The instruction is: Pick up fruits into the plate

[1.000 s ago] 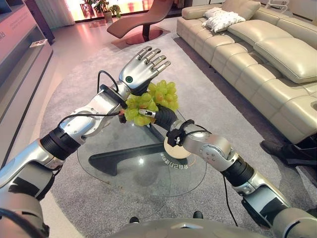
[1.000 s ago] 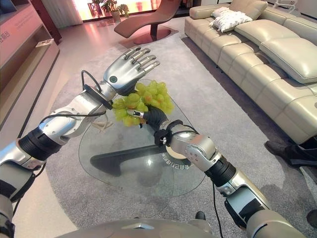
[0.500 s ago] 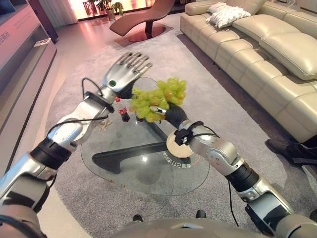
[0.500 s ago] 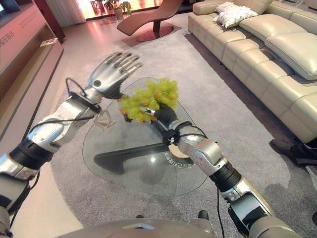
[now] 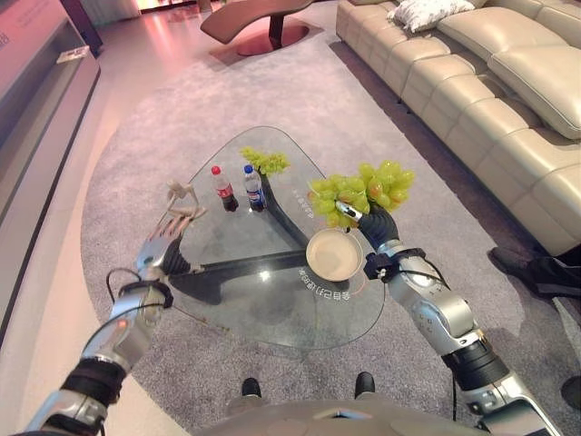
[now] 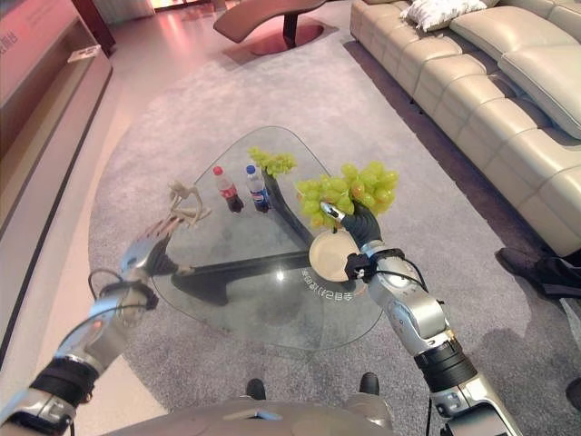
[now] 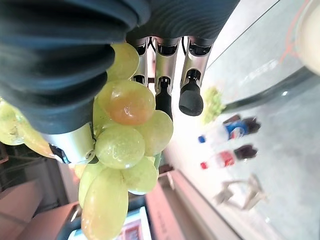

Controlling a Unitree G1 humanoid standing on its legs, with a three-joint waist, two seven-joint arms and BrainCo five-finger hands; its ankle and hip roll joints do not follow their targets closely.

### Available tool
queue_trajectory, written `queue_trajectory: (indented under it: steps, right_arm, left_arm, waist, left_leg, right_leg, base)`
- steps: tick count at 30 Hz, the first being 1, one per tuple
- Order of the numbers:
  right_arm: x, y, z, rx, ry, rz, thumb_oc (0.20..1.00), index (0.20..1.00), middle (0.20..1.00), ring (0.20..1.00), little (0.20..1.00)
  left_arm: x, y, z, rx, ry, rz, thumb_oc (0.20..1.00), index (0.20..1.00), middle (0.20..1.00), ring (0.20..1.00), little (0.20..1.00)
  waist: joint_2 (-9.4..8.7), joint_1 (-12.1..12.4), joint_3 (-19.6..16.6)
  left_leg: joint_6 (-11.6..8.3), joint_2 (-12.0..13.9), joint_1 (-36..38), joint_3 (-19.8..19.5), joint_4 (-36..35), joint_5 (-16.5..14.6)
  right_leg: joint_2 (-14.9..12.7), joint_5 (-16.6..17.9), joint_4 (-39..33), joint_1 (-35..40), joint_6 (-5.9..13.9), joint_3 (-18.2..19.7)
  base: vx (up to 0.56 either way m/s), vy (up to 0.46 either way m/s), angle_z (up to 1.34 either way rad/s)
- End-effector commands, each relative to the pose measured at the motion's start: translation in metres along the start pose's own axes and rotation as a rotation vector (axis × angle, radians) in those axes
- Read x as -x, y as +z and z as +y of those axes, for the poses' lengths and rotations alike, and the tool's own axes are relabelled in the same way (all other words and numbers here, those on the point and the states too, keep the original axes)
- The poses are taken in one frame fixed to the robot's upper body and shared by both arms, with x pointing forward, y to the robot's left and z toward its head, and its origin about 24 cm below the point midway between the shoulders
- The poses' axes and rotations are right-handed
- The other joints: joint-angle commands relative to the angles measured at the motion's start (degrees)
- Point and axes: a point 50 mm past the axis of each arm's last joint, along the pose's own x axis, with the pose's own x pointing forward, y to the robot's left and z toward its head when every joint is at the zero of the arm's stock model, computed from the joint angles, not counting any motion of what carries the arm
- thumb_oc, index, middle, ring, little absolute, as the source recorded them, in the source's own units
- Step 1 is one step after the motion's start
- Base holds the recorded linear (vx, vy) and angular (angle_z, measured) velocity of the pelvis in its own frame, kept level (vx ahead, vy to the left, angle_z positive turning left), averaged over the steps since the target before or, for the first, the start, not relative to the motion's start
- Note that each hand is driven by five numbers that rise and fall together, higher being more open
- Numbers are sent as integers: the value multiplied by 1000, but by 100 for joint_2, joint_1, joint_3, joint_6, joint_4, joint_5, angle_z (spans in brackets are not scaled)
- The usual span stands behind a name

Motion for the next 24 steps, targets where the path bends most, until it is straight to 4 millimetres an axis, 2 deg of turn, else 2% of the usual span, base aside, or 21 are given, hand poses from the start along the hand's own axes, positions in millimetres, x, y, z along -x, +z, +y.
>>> queue_trajectory:
  steps: [1,4,9,15,19,24]
  right_arm:
    - [-8,49,0,17,-7,-293,200,200,200,200,200]
    - [-12,41,-10,104,-73,-297,200,200,200,200,200]
    - [-16,34,-24,267,-166,-341,200,200,200,200,200]
    - [-18,22,-46,334,-309,-320,200,200,200,200,200]
    - [-21,23,-61,363,-389,-317,200,200,200,200,200]
    - [-30,29,-70,405,-450,-312,200,200,200,200,200]
  left_arm:
    - [-13,-7,17,99,158,19,1000,1000,1000,1000,1000]
    - [-5,-18,-10,234,147,127,1000,1000,1000,1000,1000]
    - [-1,-15,-25,325,248,172,1000,1000,1000,1000,1000]
    - [0,-16,-30,303,269,182,1000,1000,1000,1000,1000]
    - [-1,-21,-28,301,290,209,1000,1000,1000,1000,1000]
    - [-4,-22,-28,326,326,239,1000,1000,1000,1000,1000]
  waist:
    - [-222,86,129]
    - [-270,138,401]
    - [-341,271,761]
    - [-409,405,1113]
    - [-315,454,1430]
    - [-169,482,1823]
  left_leg:
    - [181,-97,-123,-171,149,-528]
    - [193,-134,-369,-252,160,-473]
    - [207,-208,-665,-454,160,-433]
    - [230,-308,-978,-611,212,-423]
    - [243,-417,-1253,-707,417,-455]
    - [257,-597,-1632,-774,759,-519]
  right_leg:
    - [-160,-574,327,174,86,-242]
    - [-130,-579,411,-61,45,-245]
    - [-93,-622,526,-266,-16,-313]
    - [-56,-648,655,-527,-64,-391]
    - [-40,-672,796,-751,-110,-398]
    - [-34,-731,992,-1035,-175,-392]
  base:
    - [-158,-21,1]
    - [-199,-23,0]
    - [-132,-47,11]
    - [-97,-57,15]
    - [-91,-9,6]
    - [-90,14,2]
